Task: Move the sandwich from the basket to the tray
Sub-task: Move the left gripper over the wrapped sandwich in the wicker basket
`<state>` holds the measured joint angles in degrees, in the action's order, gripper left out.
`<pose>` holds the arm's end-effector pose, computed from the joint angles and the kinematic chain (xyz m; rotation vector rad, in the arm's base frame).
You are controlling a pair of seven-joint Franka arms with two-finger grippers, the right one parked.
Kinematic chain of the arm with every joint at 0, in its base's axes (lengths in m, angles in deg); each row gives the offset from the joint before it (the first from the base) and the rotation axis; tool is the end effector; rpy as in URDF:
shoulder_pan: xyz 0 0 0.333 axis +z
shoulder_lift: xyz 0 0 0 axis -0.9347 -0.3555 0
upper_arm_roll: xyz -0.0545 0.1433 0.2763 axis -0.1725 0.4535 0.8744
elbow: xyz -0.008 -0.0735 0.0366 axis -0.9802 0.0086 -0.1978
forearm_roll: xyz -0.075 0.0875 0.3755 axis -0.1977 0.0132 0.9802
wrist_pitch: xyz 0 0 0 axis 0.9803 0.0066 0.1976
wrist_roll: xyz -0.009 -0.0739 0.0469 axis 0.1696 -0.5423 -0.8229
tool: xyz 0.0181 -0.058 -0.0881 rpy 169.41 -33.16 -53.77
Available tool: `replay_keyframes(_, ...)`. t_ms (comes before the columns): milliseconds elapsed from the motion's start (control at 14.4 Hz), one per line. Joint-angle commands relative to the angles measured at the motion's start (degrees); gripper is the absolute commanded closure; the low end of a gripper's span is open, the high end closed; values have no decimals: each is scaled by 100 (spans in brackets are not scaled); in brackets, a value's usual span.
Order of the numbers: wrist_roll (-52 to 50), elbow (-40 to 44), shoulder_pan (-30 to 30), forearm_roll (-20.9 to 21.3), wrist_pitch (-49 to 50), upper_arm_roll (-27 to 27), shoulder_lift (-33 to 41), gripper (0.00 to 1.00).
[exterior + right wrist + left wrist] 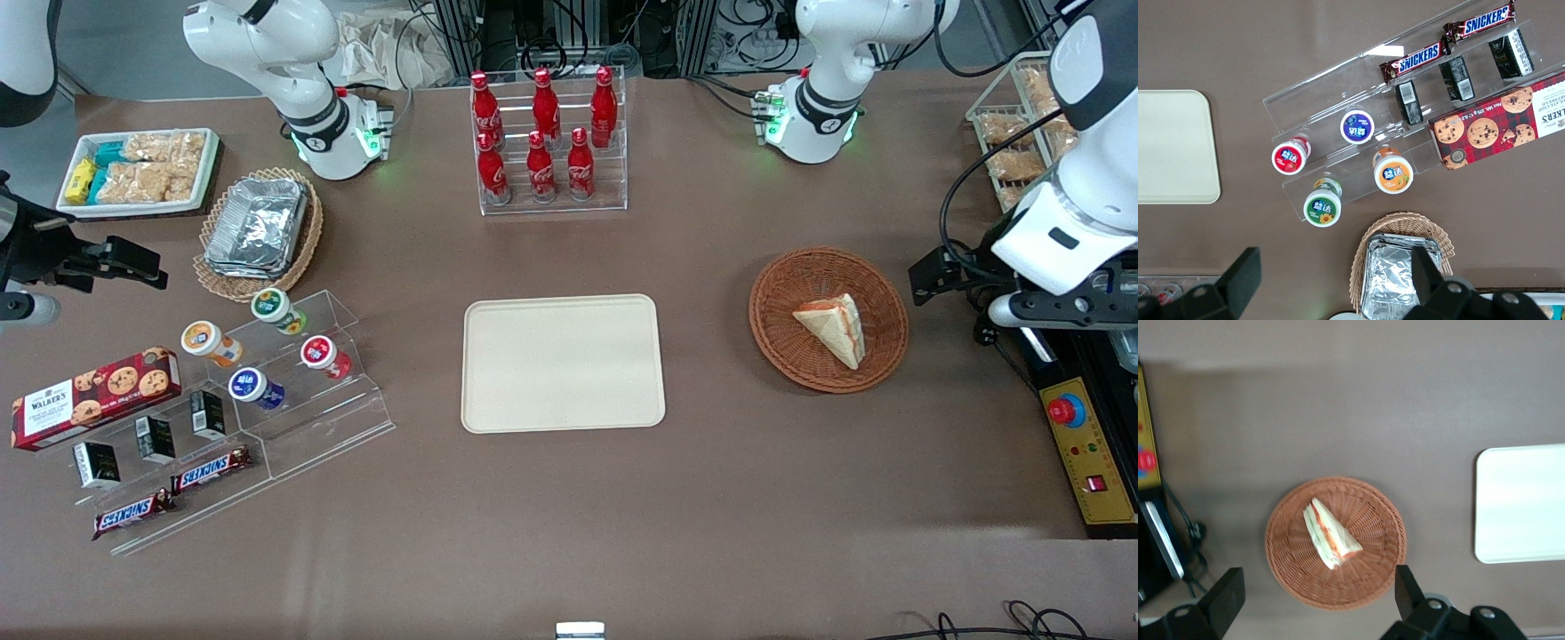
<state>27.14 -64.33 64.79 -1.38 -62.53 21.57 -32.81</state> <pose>0.5766 -0.0697 0.5896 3.1287 0.0571 0.0053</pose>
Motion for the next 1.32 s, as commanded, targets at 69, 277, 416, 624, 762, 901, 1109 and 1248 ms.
replay_keyframes(69,-1810,-620,-45,-81,23,21,184,0)
replay_keyframes(277,-2411,-1769,-36,-64,-704,38,718,0)
replay_keyframes(416,-2762,-2849,-1,-37,-1511,56,1114,0)
replay_keyframes(624,-3683,-3978,-1,-20,-2893,47,1275,0)
replay_keyframes(762,-3906,-4137,-1,-2,-3141,47,1143,0)
replay_keyframes(901,-3915,-4557,16,-2,-3683,47,1090,0)
replay_keyframes(1109,-4117,-5130,16,-2,-4537,47,915,0)
replay_keyframes(1248,-4126,-5245,34,-11,-4845,56,678,0)
